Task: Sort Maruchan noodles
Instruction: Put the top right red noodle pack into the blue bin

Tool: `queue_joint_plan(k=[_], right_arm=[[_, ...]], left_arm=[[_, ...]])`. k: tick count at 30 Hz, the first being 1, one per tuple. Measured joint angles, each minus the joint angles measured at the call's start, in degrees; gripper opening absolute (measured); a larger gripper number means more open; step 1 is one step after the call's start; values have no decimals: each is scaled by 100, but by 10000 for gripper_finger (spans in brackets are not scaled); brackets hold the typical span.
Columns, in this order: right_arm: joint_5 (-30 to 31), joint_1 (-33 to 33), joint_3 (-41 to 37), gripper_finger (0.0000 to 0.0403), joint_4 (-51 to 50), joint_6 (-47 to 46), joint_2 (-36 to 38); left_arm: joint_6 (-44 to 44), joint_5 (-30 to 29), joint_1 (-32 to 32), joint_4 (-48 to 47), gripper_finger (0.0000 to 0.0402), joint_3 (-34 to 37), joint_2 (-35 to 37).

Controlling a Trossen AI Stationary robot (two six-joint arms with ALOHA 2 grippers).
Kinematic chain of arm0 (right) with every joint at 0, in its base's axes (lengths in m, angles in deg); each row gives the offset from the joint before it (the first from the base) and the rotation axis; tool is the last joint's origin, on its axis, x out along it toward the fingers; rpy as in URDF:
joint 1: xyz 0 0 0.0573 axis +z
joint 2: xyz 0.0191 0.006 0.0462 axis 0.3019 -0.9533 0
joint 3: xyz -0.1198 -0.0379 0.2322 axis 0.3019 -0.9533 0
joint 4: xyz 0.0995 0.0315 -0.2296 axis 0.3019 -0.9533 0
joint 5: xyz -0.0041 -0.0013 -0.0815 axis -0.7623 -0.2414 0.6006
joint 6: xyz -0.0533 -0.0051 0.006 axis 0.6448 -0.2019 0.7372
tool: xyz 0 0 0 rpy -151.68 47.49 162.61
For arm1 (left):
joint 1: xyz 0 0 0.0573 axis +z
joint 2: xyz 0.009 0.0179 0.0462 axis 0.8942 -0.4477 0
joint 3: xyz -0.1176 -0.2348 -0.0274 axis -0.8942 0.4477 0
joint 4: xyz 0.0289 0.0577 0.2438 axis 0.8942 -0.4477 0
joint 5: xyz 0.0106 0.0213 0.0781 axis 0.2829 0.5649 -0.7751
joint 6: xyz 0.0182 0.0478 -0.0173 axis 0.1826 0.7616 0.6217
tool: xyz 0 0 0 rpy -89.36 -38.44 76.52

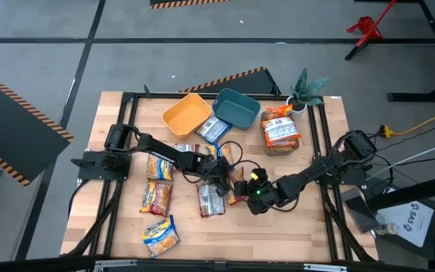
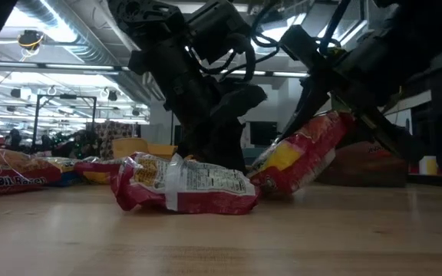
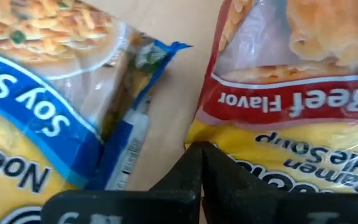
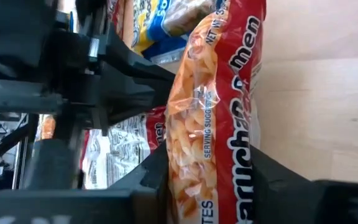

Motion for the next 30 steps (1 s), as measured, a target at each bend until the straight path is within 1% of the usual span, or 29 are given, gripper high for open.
queue_joint_plan(k=[2, 6, 8, 12, 14, 16, 19, 23, 25, 27, 30], right_arm=[[-55, 0, -2, 107, -2, 9, 41], [-66, 0, 12, 107, -32, 11, 93], [-48, 0, 99, 107, -28, 11, 93], [193, 0, 378, 107, -11, 48, 106], [423, -56, 554, 107, -43, 324, 224], [485, -216, 772, 107, -21, 725, 380], [555, -610, 1139, 107, -260, 1515, 535], [515, -1394, 1824, 107, -988, 2617, 687], [538, -1891, 2206, 108, -1434, 3152, 694], [537, -2391, 2559, 108, -1846, 3634, 687], [500, -3117, 2920, 108, -2029, 4246, 646]], left_arm=[[2, 75, -3, -81, 0, 7, 155], [2, 100, -11, -520, 0, -20, 804], [2, 90, -9, -868, 0, -13, 1175], [-32, -48, -9, -1162, 0, -13, 2082], [-113, -192, -9, -1276, 0, -13, 2562], [-123, -386, -11, -1296, 0, -13, 3020], [-136, -797, -48, -1317, 0, -20, 3652], [-109, -1278, -142, -1459, 0, -19, 4324], [-106, -1413, -178, -1452, 0, -23, 4533], [-105, -1511, -222, -1712, 0, -13, 4758], [-105, -1626, -298, -1853, 0, -22, 4925]])
